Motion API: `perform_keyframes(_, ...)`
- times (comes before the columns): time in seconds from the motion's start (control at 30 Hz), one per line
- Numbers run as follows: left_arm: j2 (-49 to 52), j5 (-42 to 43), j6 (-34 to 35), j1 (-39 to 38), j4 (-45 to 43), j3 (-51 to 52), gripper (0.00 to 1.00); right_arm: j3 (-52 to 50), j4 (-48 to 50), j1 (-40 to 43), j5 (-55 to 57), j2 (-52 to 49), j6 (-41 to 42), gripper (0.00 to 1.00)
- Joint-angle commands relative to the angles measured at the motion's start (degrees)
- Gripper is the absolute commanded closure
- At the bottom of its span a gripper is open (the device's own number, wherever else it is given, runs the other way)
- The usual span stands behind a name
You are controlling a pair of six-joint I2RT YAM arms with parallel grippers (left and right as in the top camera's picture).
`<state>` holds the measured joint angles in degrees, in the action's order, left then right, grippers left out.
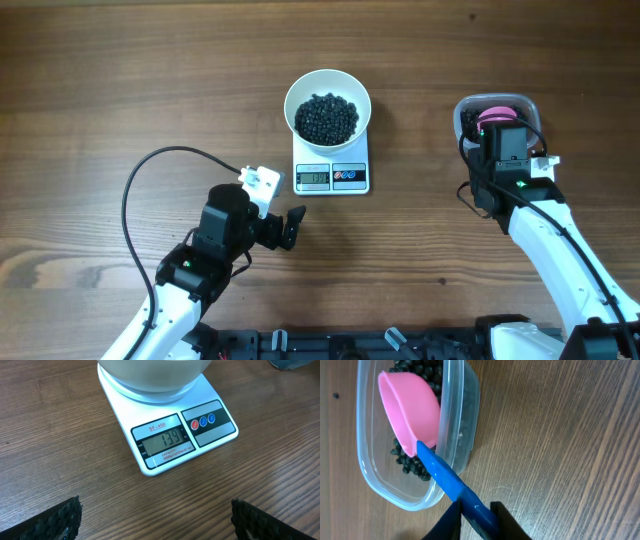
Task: Scoop item into bowl and weigh 150g on scale
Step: 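Grasp the blue handle again and lift a scoop of beans, then dip the pink scoop back into the bean tub with the right gripper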
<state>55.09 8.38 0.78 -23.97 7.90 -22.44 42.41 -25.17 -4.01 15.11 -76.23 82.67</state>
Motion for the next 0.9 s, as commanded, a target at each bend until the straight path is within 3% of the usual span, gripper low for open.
perform_keyframes(0.0,-0.33,-0.35,0.57,0.24,-0.11,0.20,0.00,-0.15,-0.55,0.35,1.18,-0.31,-0.96,0.88)
perform_keyframes(0.07,-0.33,-0.35,0.59,0.24,-0.11,0.20,0.00,-0.04,-0.52,0.35,1.18,1.60,-4.33,0.96)
perform_keyframes(0.2,-0.33,-0.35,0.59,0.24,-0.11,0.20,0.00,0.00,-1.09,0.48,-0.85,7.69,-9.68,0.96)
perform_keyframes(0.4,-0.33,-0.35,0.59,0.24,-0.11,0.20,0.00,3.58,-2.93,9.25,-18.91,11.19,-23.74,0.96)
perform_keyframes(0.63,-0.33,-0.35,0.57,0.24,-0.11,0.20,0.00,21.73,-19.54,13.38,-29.03,7.63,-38.86,0.96)
perform_keyframes(0.87,-0.33,-0.35,0.57,0.24,-0.11,0.20,0.00,47.87,-44.52,13.38,-29.55,-11.34,-56.02,0.96)
